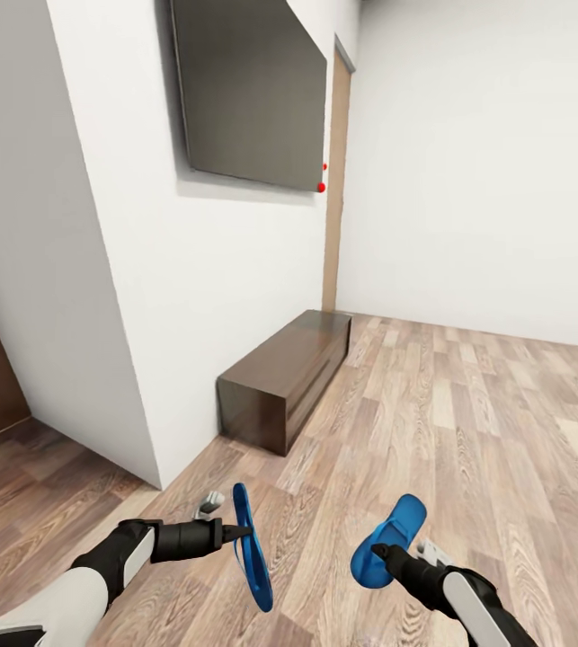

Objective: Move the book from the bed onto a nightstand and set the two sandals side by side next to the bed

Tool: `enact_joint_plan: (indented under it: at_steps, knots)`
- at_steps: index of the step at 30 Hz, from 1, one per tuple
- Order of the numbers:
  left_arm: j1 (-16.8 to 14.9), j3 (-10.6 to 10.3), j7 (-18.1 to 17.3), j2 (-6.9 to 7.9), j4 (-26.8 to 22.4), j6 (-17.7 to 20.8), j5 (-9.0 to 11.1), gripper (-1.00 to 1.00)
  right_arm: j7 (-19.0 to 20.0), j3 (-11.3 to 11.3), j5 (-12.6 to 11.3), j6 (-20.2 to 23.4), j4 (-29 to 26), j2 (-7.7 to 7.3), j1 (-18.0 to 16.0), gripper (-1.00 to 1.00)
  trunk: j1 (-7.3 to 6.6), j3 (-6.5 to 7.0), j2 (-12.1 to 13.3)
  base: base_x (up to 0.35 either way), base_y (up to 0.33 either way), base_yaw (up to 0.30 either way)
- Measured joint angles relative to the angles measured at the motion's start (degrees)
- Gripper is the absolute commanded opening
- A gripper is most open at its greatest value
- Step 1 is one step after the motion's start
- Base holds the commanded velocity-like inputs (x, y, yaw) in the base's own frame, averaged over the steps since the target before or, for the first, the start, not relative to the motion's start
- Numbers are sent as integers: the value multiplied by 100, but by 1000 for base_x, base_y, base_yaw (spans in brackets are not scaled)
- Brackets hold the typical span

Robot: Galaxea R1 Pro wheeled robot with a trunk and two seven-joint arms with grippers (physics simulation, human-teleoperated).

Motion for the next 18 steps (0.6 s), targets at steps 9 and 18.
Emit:
enact_joint_plan:
  at_steps: [9, 18]
  knots:
    - [-1, 0, -2, 13, 0, 0, 1, -100, 3, -52, -13, 2, 294, -6, 0, -100, 0, 10, 0, 0, 0, -240]
    - [-2, -1, -4, 15, 0, 0, 1, -100, 119, -215, -38, -2, 507, 1, 0, -100, 0, 11, 0, 0, 0, -270]
